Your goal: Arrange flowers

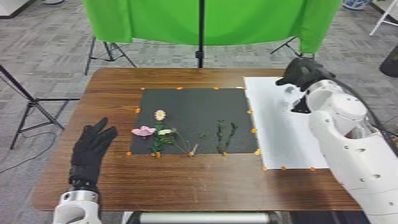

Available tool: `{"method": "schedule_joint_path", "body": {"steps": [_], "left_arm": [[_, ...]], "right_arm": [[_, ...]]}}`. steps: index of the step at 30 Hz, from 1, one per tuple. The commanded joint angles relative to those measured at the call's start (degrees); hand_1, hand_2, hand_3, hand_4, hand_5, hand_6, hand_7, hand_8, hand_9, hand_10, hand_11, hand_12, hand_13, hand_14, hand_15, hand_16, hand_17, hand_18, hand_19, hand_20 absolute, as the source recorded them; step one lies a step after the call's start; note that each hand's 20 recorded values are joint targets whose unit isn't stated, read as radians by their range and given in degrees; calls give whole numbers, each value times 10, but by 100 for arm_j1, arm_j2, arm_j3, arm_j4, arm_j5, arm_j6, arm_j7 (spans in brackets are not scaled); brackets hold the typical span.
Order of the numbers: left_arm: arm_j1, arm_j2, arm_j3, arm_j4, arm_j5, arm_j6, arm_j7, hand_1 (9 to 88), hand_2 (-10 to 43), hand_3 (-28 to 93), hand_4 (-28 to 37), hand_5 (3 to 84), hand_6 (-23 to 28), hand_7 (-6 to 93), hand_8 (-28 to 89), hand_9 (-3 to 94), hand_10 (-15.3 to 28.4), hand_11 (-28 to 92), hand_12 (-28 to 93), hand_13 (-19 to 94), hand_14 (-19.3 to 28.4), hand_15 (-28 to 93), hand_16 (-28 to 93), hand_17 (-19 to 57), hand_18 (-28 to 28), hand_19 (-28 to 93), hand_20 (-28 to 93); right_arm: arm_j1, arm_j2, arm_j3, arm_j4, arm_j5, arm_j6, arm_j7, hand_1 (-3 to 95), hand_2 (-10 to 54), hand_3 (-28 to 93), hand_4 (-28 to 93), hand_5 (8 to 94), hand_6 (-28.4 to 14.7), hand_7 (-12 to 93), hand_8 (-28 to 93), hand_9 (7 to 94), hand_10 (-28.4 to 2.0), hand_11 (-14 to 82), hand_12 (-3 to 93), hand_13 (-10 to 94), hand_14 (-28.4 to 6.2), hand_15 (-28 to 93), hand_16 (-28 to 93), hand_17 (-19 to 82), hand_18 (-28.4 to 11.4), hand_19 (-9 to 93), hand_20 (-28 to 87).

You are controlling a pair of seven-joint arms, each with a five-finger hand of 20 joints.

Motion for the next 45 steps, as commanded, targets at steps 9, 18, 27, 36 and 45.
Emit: {"method": "schedule_joint_path", "body": {"steps": [9,18,27,36,45], "left_arm": [[85,-85,37,0,45,-22,-42,152,34,633,-283,406,35,73,-58,444,122,145,145,350,146,101,32,63,122,50,192],[146,-60,-1,-37,48,-13,-53,152,34,633,-283,406,35,73,-58,443,122,144,145,349,145,101,32,63,122,49,192],[78,-46,23,-11,72,-109,-125,157,32,635,-283,407,36,73,-58,444,122,145,146,349,145,101,32,63,122,50,192],[-79,-68,45,62,89,-190,-155,158,33,633,-283,407,35,73,-58,443,121,145,145,348,145,101,32,62,122,50,192],[-67,-80,-10,79,50,-162,-134,157,29,636,-283,407,35,71,-58,441,122,143,146,346,146,100,33,62,122,49,191]], "right_arm": [[-434,-474,11,1049,-960,268,-416,352,-95,640,-150,603,2,155,-86,761,-142,168,205,846,-39,641,334,614,-119,932,606],[-459,-189,-305,856,-497,2093,-594,621,-95,539,-141,791,-13,204,94,919,-85,95,368,916,-17,616,344,676,-105,932,613],[144,-64,-1688,-352,429,2014,-1033,622,-95,546,-141,799,-11,209,98,926,-83,108,373,925,-11,612,353,685,-102,932,624],[289,-429,-2776,-526,396,1438,-1516,606,-95,559,-146,792,-4,213,95,922,-79,104,376,919,-10,614,360,680,-97,932,631],[128,-493,-2904,-509,261,1005,-1560,597,-95,564,-151,780,2,223,88,911,-83,101,379,909,-10,620,362,672,-98,932,638]]}}
